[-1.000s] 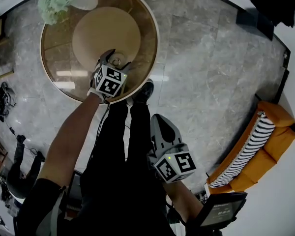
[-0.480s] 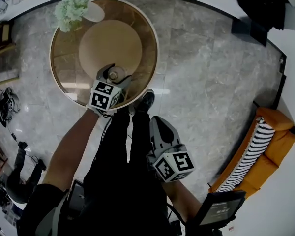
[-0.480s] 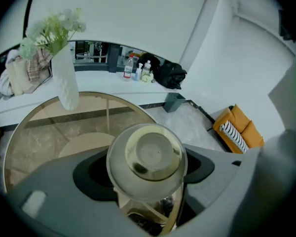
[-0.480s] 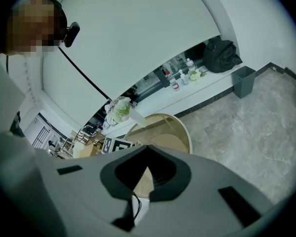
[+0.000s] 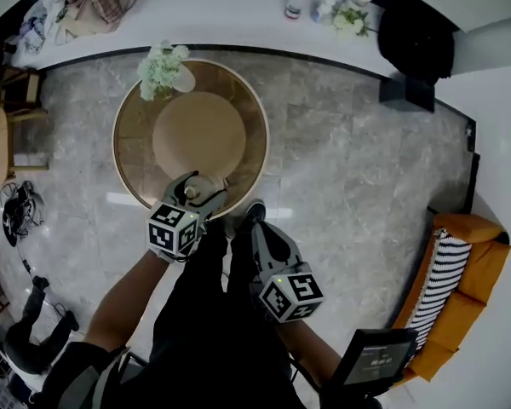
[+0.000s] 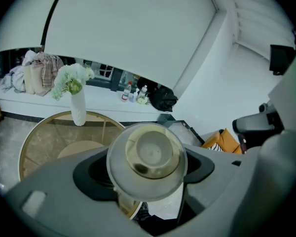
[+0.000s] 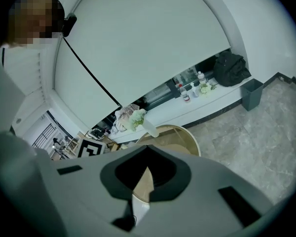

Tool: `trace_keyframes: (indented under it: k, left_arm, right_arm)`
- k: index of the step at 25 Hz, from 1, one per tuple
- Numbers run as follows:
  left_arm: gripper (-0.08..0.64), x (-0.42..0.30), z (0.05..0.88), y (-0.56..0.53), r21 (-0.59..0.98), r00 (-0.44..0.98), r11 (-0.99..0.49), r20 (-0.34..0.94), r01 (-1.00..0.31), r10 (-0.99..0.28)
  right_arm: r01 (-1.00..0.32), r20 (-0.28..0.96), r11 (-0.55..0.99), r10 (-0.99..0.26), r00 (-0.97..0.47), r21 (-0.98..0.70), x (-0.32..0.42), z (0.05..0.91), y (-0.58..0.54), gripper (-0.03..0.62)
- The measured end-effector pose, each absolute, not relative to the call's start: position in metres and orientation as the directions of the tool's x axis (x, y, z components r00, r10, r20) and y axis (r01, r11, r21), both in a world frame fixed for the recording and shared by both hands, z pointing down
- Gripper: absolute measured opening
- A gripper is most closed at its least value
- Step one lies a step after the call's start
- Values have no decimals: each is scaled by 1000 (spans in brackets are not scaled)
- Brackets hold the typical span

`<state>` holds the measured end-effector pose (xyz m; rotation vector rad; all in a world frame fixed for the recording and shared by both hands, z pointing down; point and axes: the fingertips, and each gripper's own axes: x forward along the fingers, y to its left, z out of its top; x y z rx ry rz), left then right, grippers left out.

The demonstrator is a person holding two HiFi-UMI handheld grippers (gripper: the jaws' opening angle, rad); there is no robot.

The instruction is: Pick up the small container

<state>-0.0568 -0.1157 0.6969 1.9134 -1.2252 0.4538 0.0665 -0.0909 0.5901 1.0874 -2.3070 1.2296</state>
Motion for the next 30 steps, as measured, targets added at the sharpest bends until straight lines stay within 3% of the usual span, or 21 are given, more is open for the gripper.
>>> trace_keyframes:
  k: [17,30]
  left_arm:
    - [345,-58,542,-44,563,495,-147,539,-813,-681]
    - [345,-48,462,-32,565,512,-216,439,-796,-738]
  right_arm:
    - [-725,494,396,-542,-680,-564,69,499,-64,-2]
    - [-706,406,463,-592,-697,-536,69,439,-75,-2]
